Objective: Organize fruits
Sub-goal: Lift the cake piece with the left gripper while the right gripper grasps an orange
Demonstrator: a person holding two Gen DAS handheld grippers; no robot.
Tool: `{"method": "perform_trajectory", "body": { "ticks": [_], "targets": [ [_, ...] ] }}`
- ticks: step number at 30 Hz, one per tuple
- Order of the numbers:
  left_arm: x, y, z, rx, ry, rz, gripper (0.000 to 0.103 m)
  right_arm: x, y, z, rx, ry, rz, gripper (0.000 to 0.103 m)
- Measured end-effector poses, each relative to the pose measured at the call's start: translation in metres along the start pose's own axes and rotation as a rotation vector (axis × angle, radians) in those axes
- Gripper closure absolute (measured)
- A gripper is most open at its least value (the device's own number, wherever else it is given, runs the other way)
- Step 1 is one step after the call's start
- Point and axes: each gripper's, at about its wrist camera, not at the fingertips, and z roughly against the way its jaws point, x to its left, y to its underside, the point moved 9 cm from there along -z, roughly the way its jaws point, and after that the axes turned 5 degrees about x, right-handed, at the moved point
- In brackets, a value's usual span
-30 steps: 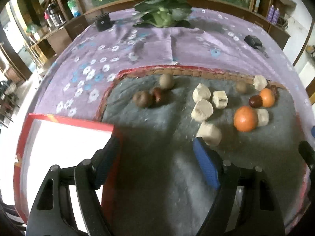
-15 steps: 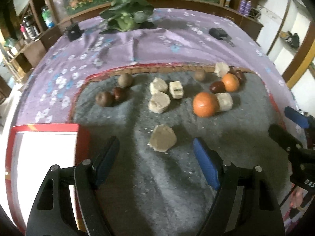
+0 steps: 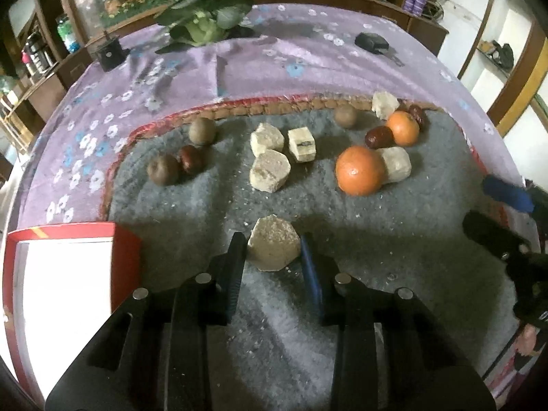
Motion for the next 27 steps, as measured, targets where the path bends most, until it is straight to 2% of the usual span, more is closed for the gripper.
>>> {"method": "perform_trajectory", "body": {
  "ticks": [5, 9, 12, 14, 16, 20, 24, 27],
  "targets": [
    [0.009, 0.006, 0.023, -0.045, 0.003, 0.046, 0.072, 0.027, 0.000, -0.010, 0.031, -0.134, 0.014, 0.040],
    [0.018, 0.011, 0.044, -0.086, -0.005, 0.072, 0.072, 0.046, -0.005, -0.025, 0.061, -0.179, 0.032, 0.041],
    [0.026, 0.012, 0.057, -0.108, -0.002, 0.093, 0.072, 0.064, -0.008, -0.042, 0.108, -0.264, 0.051, 0.041],
    [0.031, 0.013, 0.063, -0.123, -0.003, 0.103, 0.072, 0.070, -0.008, -0.055, 0.142, -0.286, 0.062, 0.041],
    [0.035, 0.014, 0.068, -0.130, 0.002, 0.111, 0.072, 0.071, -0.015, -0.061, 0.128, -0.287, 0.078, 0.041],
    [0.042, 0.016, 0.069, -0.135, 0.008, 0.131, 0.072, 0.058, -0.030, -0.070, 0.114, -0.184, 0.081, 0.042],
    [0.044, 0.019, 0.064, -0.123, 0.025, 0.146, 0.072, 0.062, -0.034, -0.076, 0.111, -0.159, 0.085, 0.043],
    [0.046, 0.021, 0.061, -0.113, 0.030, 0.155, 0.072, 0.062, -0.037, -0.078, 0.100, -0.101, 0.095, 0.050]
  ]
}}
